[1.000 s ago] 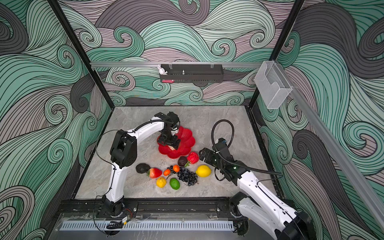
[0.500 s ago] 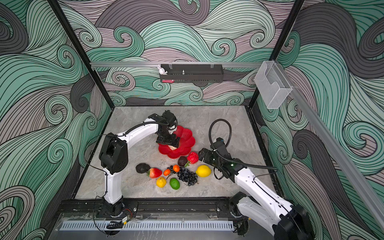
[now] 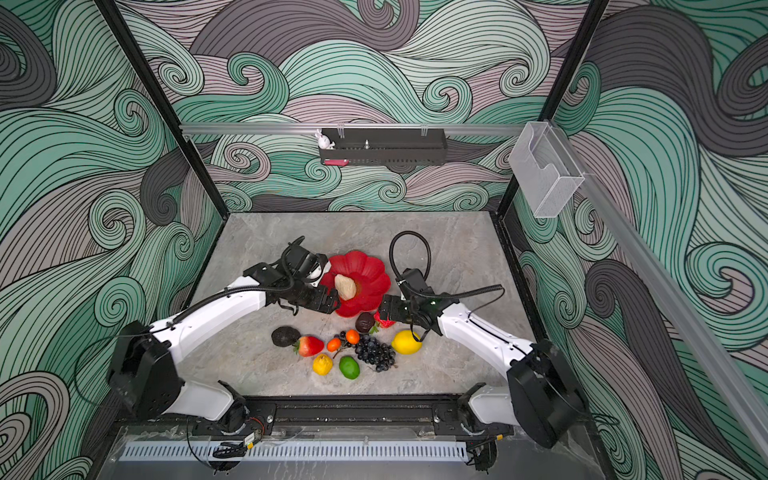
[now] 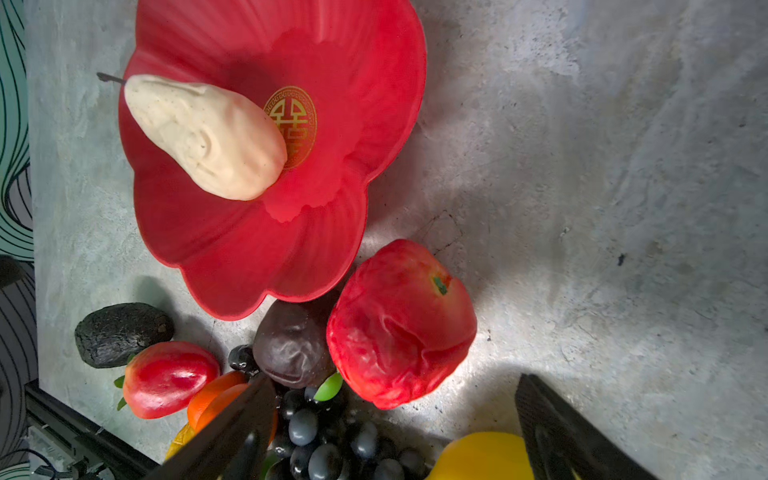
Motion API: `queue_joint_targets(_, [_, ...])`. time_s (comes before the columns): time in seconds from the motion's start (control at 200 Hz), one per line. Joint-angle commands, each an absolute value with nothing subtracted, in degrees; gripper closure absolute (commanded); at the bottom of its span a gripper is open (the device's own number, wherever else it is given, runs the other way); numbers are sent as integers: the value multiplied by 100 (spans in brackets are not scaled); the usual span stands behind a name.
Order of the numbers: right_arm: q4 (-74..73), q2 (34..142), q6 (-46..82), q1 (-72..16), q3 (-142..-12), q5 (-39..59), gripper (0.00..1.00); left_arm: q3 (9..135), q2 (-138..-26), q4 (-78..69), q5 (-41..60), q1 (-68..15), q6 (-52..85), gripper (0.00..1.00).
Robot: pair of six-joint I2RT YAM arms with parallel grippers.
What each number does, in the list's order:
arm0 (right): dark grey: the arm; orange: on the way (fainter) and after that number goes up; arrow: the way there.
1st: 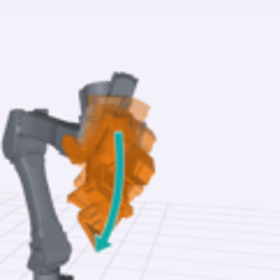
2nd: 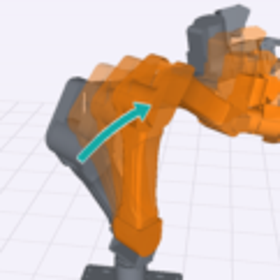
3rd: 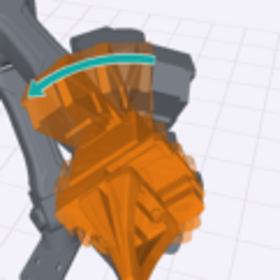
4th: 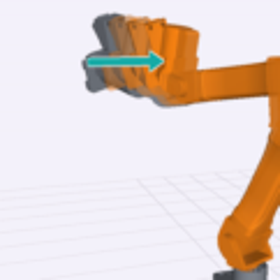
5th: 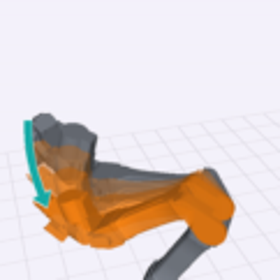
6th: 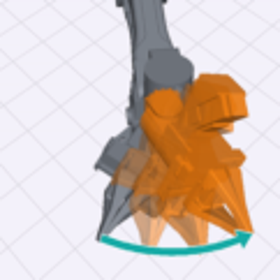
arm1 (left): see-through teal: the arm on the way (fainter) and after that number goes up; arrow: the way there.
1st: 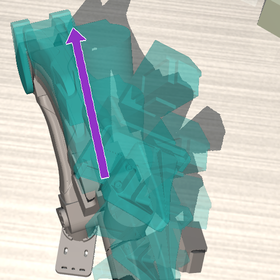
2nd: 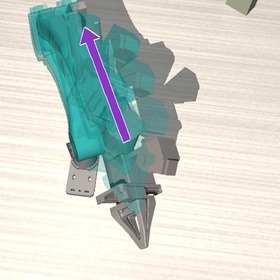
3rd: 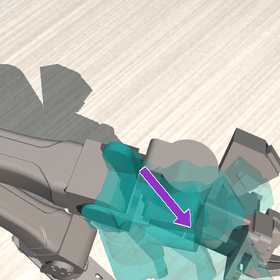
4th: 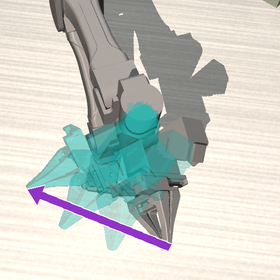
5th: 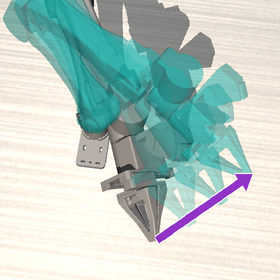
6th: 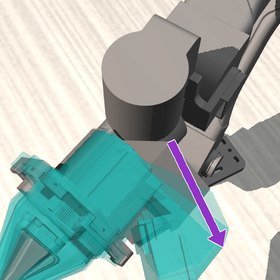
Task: Place and organize the fake fruits in the fruit bowl
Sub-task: 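Open the left gripper and withdraw while the right gripper reaches the red apple, then close the right gripper around the red apple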
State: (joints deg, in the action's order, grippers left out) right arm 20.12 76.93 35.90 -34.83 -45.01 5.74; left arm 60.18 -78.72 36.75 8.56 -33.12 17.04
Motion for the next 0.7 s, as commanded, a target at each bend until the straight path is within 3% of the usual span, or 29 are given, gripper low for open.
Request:
queue_joint_targets(0.0, [2030,7907,3353,-3529,-4675,400,9,5536,-7274,2666,589,-3300,1755,5])
queue_joint_targets(0.45, [1731,8815,3407,-3342,-4842,883,11,4938,-6654,2018,686,-3297,1770,5])
queue_joint_targets(0.695, [1758,8683,3454,-3117,-4654,728,12,4862,-6642,1982,669,-3300,1782,5])
